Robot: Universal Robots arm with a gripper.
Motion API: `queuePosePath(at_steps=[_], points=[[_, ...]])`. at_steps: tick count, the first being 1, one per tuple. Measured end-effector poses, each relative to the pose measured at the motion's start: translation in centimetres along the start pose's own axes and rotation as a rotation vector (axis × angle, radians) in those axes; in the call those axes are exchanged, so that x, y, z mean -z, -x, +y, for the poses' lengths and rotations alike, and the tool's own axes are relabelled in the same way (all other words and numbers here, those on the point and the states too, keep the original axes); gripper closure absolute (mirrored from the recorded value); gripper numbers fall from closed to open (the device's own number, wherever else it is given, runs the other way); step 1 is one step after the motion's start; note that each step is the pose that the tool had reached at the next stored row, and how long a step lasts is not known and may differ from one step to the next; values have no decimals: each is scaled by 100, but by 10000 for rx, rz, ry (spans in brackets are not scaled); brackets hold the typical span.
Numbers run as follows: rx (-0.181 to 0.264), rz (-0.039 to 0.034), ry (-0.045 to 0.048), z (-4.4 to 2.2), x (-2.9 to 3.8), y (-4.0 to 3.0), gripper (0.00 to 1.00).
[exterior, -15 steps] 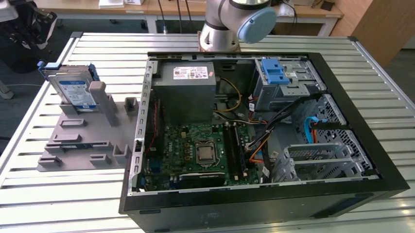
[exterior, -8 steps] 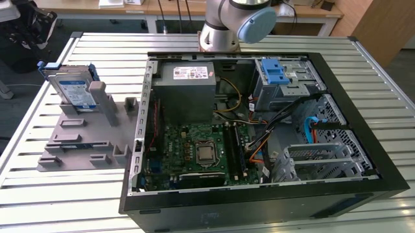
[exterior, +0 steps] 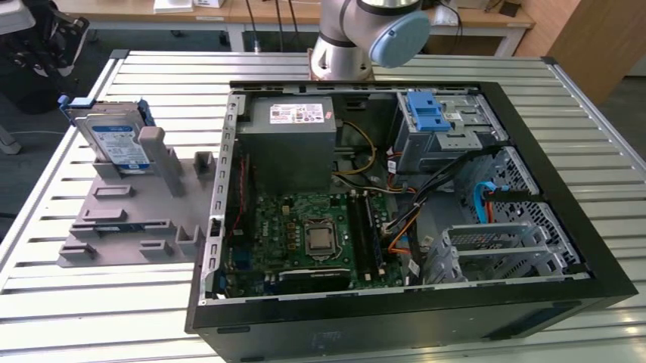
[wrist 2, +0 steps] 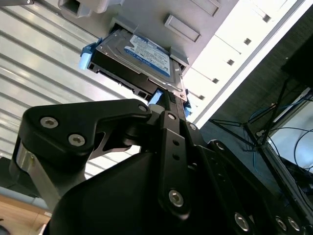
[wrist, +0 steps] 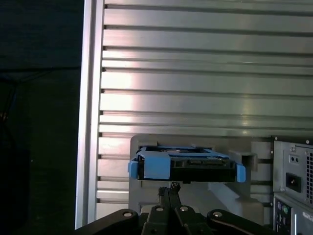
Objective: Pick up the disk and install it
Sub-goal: 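Pick up the disk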
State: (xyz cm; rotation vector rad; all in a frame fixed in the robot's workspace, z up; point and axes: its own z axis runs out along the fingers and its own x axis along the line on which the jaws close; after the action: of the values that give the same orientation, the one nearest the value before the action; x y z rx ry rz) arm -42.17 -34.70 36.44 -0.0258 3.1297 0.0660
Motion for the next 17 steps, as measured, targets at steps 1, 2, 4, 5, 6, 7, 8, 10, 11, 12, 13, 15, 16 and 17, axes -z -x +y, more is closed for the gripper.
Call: queuePosePath(at_steps=[1,2,4,5,6,7,8,10,11,12,13,15,16,17], points=[[46,2,0,0,0,0,89],[93,4,1,0,0,0,89],[187,7,2,0,0,0,89],[236,10,2,0,0,0,89],[288,12,3,0,0,0,89],[350,14,4,0,0,0,89],[410,17,5,0,0,0,89],[532,23,6,0,0,0,89],[591,25,7,0,0,0,89],[649,28,7,0,0,0,89],[708,29,8,0,0,0,89],[846,36,10,0,0,0,89],[928,39,11,0,0,0,89],[1020,42,12,0,0,0,89]])
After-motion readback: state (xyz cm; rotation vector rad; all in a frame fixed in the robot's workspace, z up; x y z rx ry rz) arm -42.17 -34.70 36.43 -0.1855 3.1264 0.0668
